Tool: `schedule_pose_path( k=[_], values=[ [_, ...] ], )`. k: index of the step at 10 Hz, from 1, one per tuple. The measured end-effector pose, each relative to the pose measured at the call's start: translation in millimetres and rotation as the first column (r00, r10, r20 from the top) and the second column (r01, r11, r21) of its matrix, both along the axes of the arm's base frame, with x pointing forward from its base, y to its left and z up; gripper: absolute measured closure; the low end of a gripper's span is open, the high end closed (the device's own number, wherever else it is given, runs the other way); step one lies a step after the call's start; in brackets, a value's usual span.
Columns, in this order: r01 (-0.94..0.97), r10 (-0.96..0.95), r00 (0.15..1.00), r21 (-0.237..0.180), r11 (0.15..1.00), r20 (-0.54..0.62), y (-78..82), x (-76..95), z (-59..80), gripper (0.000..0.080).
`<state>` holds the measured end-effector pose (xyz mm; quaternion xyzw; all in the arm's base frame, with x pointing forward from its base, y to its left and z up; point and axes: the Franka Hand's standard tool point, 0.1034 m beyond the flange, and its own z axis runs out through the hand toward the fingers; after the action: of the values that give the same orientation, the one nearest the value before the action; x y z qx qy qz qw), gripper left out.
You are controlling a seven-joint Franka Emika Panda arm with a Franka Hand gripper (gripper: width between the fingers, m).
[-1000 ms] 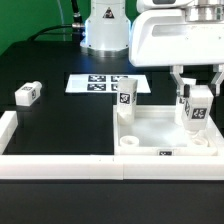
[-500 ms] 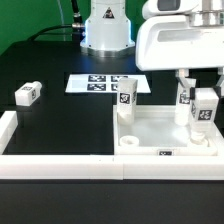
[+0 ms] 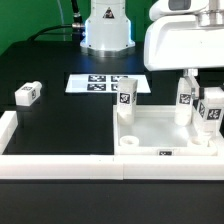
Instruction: Assemble square table
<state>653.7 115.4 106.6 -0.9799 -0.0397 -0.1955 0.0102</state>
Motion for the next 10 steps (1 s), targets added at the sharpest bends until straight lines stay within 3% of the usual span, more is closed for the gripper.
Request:
schedule_pose_path(
  k=[3,10],
  values=[
    [-0.042,0.042,0.999,-0.026,0.999,0.001,-13.6,3.7,1.3,0.0508],
    [-0.056,0.056,0.998,-0.035,0.998,0.002,-13.8,1.4,-14.9,0.0508]
  ],
)
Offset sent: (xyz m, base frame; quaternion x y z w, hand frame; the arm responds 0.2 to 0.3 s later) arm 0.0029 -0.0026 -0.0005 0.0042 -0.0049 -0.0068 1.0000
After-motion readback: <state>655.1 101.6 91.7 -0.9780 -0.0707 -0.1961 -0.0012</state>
